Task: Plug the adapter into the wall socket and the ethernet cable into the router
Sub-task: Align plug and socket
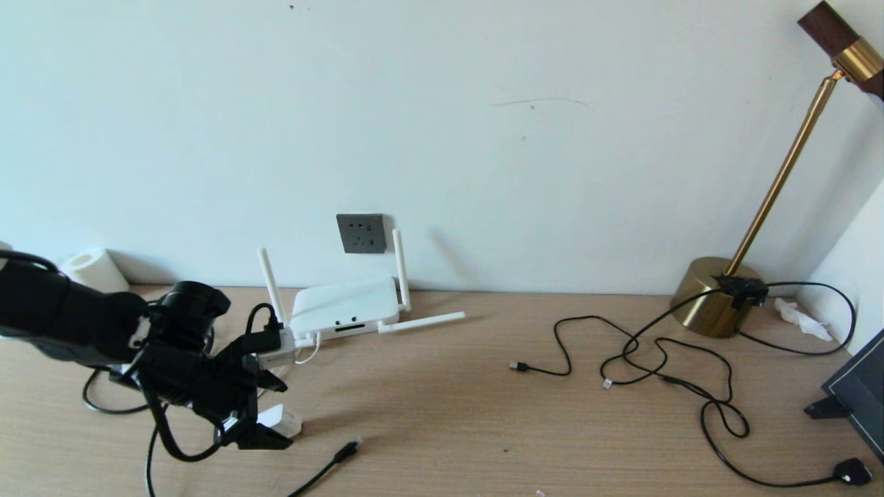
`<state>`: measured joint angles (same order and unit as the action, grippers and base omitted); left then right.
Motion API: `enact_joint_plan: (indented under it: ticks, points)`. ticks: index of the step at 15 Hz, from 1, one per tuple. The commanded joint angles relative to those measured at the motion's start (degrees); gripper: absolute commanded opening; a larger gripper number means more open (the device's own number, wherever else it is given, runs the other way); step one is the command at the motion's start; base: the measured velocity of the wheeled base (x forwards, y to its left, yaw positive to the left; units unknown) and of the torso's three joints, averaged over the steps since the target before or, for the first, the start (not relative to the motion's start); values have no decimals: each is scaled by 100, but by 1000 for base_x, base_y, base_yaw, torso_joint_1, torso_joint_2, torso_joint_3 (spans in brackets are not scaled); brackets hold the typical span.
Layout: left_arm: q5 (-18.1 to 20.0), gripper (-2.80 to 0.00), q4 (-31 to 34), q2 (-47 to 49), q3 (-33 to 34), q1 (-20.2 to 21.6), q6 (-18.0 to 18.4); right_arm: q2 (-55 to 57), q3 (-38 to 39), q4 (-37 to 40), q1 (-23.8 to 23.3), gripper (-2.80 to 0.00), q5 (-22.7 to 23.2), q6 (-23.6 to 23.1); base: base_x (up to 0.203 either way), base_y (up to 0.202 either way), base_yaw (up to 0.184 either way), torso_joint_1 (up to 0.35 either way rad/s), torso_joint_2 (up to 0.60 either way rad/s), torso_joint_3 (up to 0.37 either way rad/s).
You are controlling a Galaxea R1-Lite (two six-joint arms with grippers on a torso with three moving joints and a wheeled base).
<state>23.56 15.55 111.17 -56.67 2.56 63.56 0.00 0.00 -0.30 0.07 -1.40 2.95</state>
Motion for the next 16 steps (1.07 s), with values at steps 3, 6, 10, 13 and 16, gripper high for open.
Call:
enact_joint_plan:
  ticks: [3,6,10,13,16]
  points:
    - [-1,0,-218,-131,190,52,745,9,0,-5,1,-280,0,4,0,0,0,0,0,0]
    - [8,0,-185,-139,191,152,1226,9,0,-5,1,-280,0,4,0,0,0,0,0,0]
    - [14,0,-206,-86,253,210,1494,9,0,-5,1,-280,0,4,0,0,0,0,0,0]
    - [14,0,-219,-42,247,153,1501,9,0,-5,1,-280,0,4,0,0,0,0,0,0]
    - [8,0,-219,-51,242,67,1484,9,0,-5,1,-280,0,4,0,0,0,0,0,0]
